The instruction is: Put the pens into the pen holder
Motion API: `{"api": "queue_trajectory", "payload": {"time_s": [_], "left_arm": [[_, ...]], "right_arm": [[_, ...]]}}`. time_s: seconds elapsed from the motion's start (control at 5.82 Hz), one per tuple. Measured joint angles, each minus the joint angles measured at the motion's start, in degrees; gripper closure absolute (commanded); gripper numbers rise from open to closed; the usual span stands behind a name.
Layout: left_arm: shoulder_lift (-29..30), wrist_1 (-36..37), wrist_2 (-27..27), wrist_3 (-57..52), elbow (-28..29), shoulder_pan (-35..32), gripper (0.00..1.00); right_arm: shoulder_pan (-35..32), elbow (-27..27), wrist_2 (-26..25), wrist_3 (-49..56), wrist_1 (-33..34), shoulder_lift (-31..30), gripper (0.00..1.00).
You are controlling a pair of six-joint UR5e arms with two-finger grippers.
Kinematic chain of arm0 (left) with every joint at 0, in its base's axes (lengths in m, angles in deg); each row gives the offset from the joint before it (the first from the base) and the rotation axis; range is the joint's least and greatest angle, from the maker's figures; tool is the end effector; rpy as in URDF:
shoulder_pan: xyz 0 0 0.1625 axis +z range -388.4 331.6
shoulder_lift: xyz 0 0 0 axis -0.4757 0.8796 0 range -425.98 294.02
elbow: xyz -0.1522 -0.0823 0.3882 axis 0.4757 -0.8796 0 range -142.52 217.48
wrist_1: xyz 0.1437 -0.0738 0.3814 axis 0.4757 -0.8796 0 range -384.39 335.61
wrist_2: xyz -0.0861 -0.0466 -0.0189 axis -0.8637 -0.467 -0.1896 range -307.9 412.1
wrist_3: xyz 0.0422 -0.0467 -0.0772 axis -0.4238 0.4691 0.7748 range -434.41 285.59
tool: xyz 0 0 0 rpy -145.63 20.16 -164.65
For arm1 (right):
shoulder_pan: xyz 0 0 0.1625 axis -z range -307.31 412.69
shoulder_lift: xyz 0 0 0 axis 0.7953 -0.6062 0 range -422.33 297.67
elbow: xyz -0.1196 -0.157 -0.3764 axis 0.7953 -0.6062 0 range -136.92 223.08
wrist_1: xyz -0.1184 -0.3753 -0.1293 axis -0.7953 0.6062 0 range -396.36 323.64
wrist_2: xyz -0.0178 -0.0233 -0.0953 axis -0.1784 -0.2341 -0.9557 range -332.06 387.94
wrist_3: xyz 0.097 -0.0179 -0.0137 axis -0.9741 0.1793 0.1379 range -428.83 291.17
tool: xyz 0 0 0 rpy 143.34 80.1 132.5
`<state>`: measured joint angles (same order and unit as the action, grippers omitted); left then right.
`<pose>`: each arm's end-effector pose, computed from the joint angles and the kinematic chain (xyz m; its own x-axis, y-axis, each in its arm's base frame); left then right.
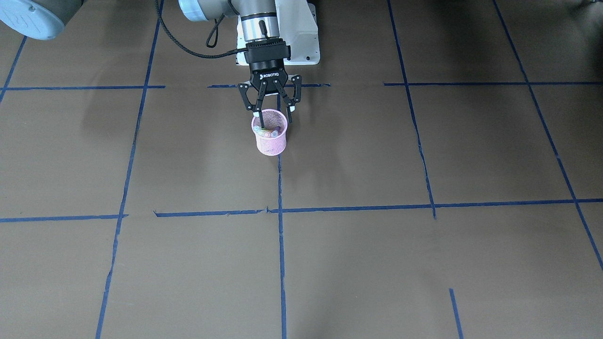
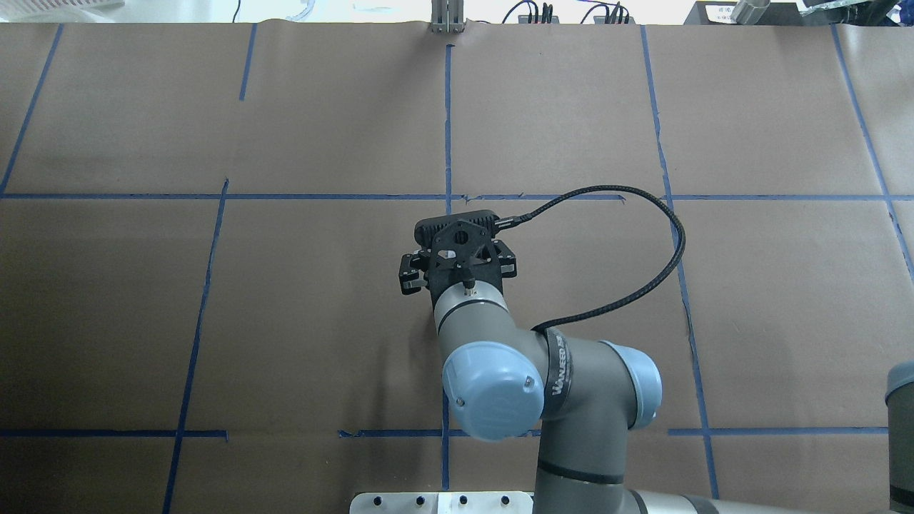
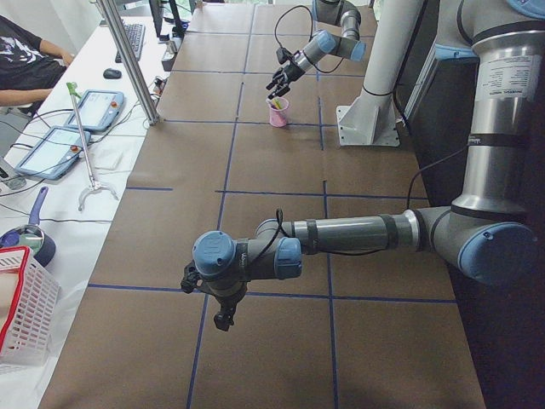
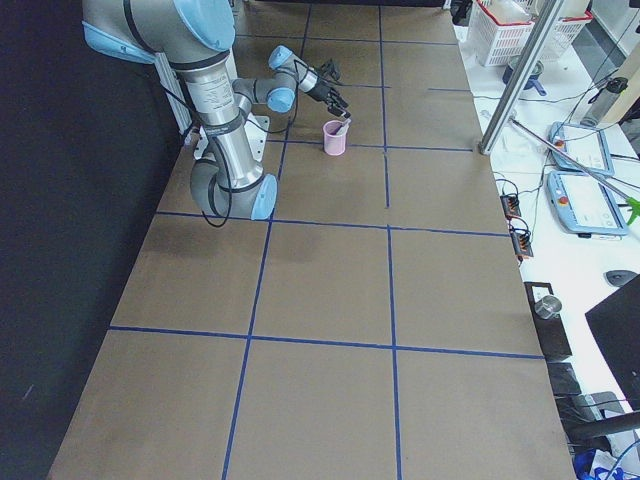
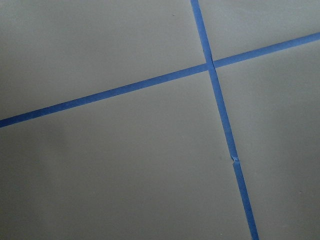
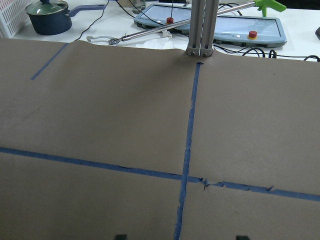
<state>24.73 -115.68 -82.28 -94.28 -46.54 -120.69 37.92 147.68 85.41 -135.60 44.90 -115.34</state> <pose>-0.0831 -0.4874 0.7014 0.6832 0.2663 -0.6799 -0.2047 0.9636 0.1717 -0.5535 -0.3391 0.1496 0.7029 -0.1586 0.6933 -0.4238 0.6895 0.5874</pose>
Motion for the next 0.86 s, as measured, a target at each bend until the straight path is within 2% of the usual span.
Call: {"api": "queue_trajectory", "payload": {"time_s": [0.17, 0.52, 0.86], "left_arm": [[0.0, 0.0, 0.0, 0.0, 0.0, 0.0, 0.0], [-0.1, 0.1, 0.0, 0.1, 0.2, 0.0, 0.0], [0.1, 6.2, 0.0, 0.4, -2.9, 0.0, 0.0]], "right_arm": [[-3.6, 2.2, 6.4, 2.4, 2.8, 0.0, 0.0], [-17.6, 8.9, 28.0, 13.7, 13.3, -1.1, 0.0], [-34.4, 10.0, 49.7, 28.9, 17.3, -7.3, 0.0]]}}
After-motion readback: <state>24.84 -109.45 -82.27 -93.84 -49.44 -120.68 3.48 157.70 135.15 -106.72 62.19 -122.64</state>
